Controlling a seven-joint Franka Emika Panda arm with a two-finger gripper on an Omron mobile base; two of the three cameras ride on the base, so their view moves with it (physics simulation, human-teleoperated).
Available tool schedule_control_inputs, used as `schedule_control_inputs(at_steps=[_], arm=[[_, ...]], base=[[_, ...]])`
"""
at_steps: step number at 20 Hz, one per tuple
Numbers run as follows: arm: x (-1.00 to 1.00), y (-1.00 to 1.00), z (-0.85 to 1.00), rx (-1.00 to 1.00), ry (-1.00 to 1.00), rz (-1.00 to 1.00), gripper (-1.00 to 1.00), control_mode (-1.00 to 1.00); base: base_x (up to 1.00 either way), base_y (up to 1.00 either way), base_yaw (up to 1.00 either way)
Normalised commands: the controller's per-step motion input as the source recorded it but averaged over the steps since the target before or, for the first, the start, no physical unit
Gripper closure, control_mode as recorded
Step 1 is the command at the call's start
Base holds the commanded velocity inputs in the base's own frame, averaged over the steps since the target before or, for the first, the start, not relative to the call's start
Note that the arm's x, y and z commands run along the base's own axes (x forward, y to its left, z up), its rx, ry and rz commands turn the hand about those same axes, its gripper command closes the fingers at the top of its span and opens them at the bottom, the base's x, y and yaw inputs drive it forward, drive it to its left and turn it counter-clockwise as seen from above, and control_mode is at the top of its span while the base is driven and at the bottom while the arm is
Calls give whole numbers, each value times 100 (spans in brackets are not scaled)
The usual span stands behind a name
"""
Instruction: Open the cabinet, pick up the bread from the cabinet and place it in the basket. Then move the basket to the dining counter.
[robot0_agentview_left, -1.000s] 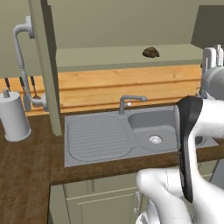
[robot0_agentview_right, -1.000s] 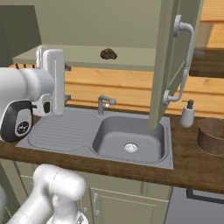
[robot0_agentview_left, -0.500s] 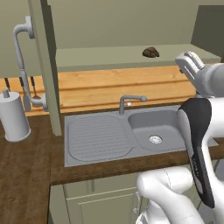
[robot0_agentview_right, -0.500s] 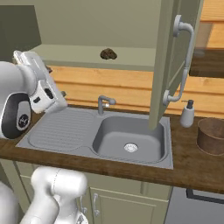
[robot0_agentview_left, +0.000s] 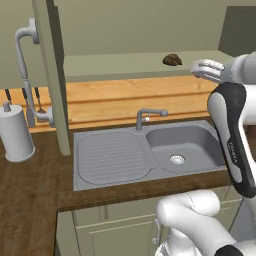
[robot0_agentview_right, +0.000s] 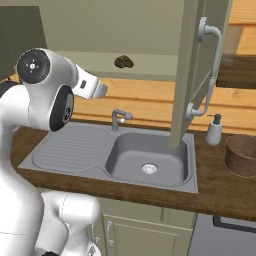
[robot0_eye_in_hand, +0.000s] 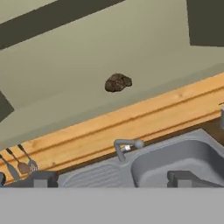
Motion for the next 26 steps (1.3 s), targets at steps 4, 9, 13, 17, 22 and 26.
schedule_control_inputs(at_steps=[4,9,13,17,22,26], arm=[[92,1,37,-35,0,0,-100,-100],[77,-25,-8,-18,0,2,-100,-100],[69,-18,-3,-15,4,9,-100,-100],[52,-4,0,-8,3,9,-100,-100],[17,0,0,0,4,1,-100,-100],[-4,-8,-15,8,-4,0,-100,-100]], base=[[0,0,0],[0,0,0],[0,0,0],[0,0,0],[0,0,0],[0,0,0]])
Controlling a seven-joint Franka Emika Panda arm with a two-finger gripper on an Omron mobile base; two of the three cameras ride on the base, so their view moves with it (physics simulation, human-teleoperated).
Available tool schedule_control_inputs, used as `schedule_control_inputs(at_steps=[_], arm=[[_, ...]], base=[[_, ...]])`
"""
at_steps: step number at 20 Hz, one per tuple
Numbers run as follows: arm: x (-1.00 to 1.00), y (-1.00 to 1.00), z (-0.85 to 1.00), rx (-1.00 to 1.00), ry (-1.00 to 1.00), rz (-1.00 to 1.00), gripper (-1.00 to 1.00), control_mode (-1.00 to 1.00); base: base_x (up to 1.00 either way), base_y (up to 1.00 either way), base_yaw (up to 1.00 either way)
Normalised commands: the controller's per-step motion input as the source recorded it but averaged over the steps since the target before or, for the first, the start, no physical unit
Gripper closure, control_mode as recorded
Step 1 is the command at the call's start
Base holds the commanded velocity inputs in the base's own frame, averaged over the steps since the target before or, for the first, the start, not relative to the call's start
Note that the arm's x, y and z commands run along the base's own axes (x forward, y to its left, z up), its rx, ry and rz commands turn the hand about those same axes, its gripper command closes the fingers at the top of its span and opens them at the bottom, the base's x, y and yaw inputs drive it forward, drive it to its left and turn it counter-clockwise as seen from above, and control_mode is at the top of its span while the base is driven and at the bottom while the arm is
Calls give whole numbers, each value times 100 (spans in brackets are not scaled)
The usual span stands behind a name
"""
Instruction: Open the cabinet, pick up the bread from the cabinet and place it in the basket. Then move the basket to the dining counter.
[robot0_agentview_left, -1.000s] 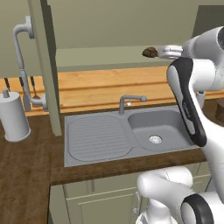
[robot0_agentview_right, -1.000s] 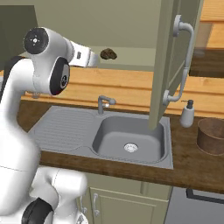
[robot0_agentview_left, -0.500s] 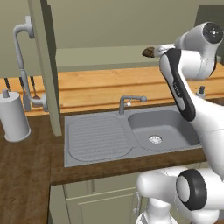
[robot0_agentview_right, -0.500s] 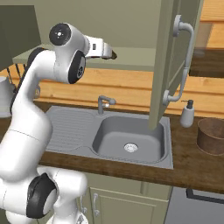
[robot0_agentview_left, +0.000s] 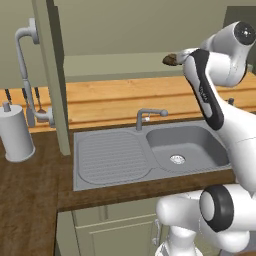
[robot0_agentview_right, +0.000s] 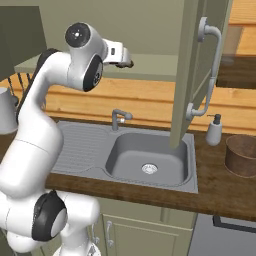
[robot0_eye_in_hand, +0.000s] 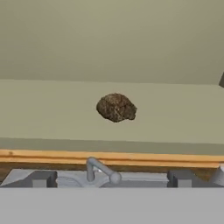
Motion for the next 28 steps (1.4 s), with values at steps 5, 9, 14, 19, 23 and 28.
schedule_control_inputs(at_steps=[5,9,14,19,23,28], arm=[[31,4,-32,13,-6,0,-100,-100],[82,0,2,6,-1,0,-100,-100],[66,0,11,0,1,0,-100,-100],[30,0,3,0,1,0,-100,-100],[49,0,-4,0,0,0,-100,-100],[61,0,-8,-1,-1,0,-100,-100]], base=[[0,0,0],[0,0,0],[0,0,0],[0,0,0],[0,0,0],[0,0,0]])
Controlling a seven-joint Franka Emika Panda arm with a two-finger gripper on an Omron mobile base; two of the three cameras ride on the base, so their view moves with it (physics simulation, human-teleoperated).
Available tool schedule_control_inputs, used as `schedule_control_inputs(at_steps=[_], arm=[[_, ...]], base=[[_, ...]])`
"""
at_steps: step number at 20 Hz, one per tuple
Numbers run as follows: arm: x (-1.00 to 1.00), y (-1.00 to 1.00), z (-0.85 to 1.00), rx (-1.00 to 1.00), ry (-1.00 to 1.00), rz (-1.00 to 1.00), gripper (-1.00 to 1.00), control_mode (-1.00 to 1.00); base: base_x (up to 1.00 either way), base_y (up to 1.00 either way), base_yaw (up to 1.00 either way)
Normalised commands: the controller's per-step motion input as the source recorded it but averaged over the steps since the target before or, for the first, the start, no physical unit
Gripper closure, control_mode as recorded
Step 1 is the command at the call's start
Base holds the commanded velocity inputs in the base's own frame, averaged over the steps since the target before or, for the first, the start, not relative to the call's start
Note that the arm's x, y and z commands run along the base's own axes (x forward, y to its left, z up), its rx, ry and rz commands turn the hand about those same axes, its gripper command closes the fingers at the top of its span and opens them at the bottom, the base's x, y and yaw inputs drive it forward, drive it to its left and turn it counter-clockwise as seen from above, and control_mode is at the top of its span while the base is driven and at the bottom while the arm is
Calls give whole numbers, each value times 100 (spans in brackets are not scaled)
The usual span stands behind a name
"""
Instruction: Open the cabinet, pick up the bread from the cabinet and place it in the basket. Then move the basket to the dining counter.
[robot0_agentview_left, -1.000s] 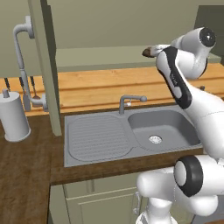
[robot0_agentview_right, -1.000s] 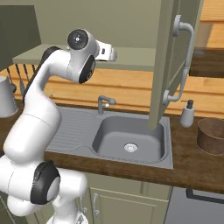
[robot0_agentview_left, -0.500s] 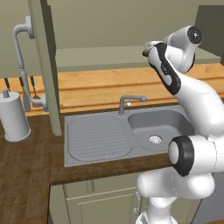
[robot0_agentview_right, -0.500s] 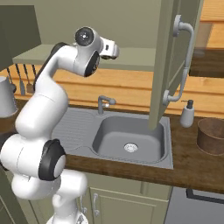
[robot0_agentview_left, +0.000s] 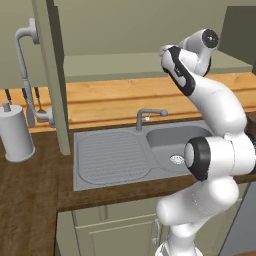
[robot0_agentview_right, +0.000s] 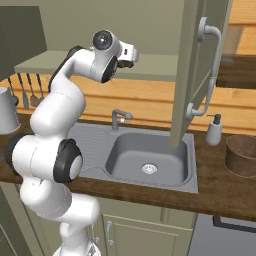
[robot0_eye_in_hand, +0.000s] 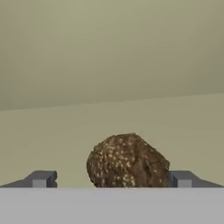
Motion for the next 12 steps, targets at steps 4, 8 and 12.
schedule_control_inputs(at_steps=[4,8,12], arm=[[49,0,-1,-6,0,0,-100,-100],[15,0,-27,-7,0,0,-100,-100],[38,0,-22,-4,0,0,-100,-100]], base=[[0,0,0],[0,0,0],[0,0,0]])
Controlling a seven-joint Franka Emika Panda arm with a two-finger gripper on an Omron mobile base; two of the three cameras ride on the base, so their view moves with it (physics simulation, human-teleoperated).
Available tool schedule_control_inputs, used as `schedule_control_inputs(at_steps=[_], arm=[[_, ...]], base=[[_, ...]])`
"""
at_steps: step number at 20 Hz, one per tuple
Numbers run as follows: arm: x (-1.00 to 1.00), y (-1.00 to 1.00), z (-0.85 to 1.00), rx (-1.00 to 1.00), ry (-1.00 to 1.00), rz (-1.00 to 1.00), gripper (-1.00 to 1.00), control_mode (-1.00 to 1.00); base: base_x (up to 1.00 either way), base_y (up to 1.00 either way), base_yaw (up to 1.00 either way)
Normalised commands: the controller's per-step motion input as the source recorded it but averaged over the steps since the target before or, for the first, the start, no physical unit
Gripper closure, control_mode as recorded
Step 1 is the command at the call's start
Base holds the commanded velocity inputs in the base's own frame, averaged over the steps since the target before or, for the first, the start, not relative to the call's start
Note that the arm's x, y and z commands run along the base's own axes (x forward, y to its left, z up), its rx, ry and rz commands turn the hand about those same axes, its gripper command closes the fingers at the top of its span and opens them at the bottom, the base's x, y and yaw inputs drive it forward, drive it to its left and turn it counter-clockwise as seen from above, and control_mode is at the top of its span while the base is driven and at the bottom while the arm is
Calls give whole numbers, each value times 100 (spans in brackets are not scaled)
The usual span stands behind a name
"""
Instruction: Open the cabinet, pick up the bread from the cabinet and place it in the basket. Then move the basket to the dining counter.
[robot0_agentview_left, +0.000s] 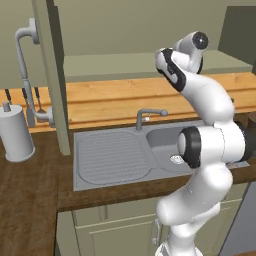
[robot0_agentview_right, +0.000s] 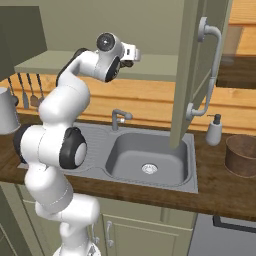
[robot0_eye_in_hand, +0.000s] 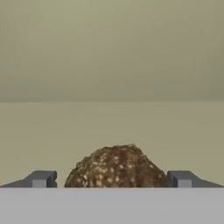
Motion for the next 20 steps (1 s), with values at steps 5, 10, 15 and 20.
schedule_control_inputs(at_steps=[5,10,15,20], arm=[[43,-12,-1,-2,0,0,-100,-100],[19,-20,6,-2,0,0,-100,-100],[5,-9,8,0,0,0,-100,-100],[0,-10,1,-1,0,0,-100,-100]], base=[[0,0,0],[0,0,0],[0,0,0],[0,0,0]])
